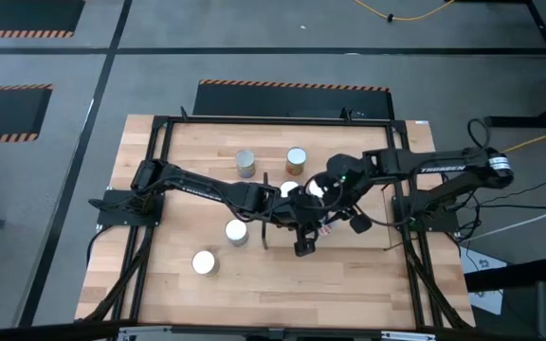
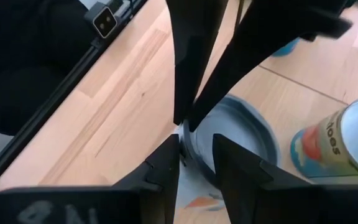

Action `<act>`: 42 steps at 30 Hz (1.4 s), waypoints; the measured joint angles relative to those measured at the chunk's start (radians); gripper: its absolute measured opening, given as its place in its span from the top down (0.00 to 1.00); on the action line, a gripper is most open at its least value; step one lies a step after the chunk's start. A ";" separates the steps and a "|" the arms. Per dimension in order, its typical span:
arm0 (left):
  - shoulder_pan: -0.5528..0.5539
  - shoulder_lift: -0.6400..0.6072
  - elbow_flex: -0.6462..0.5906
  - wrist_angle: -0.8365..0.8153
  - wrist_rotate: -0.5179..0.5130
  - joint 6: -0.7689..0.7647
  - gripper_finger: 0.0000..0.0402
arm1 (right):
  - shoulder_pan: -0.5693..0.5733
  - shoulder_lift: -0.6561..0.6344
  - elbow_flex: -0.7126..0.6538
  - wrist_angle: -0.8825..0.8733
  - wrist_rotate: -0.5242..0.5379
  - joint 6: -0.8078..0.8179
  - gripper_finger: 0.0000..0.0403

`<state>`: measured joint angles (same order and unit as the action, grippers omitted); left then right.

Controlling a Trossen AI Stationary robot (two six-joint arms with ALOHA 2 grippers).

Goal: Pick and place cans onto a shelf
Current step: Put the canned sliced carrots on the shelf

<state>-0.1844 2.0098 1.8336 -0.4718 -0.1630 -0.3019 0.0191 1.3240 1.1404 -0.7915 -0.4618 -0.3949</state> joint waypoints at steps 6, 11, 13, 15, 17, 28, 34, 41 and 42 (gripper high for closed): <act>0.000 0.000 0.000 -0.004 -0.005 0.000 1.00 | 0.000 0.028 0.000 -0.007 -0.002 0.002 0.75; 0.001 0.000 0.000 -0.007 -0.009 0.001 0.99 | 0.000 0.030 -0.001 -0.008 -0.002 0.001 0.80; 0.001 0.000 0.000 -0.007 -0.012 0.002 0.99 | 0.001 0.030 -0.001 -0.008 -0.003 0.000 0.84; 0.001 0.000 0.000 -0.007 -0.014 0.003 0.99 | 0.001 0.030 -0.001 -0.009 -0.005 0.000 0.87; 0.001 0.000 0.000 -0.006 -0.017 0.005 1.00 | 0.001 0.030 -0.002 -0.009 -0.007 0.000 0.91; 0.001 -0.001 0.002 -0.001 -0.015 0.002 0.91 | 0.000 0.031 -0.004 -0.016 0.008 0.000 0.97; 0.001 -0.001 0.002 0.002 -0.011 0.067 0.83 | 0.000 0.027 -0.004 -0.048 0.003 -0.007 0.98; 0.000 -0.001 0.002 0.017 -0.008 0.102 0.77 | 0.006 -0.004 -0.004 -0.127 0.000 -0.023 0.98; 0.000 -0.001 0.001 0.018 -0.008 0.103 0.77 | 0.011 -0.014 -0.004 -0.143 -0.001 -0.034 0.98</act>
<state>-0.1848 2.0087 1.8350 -0.4539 -0.1707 -0.1993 0.0304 1.3102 1.1365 -0.9342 -0.4625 -0.4290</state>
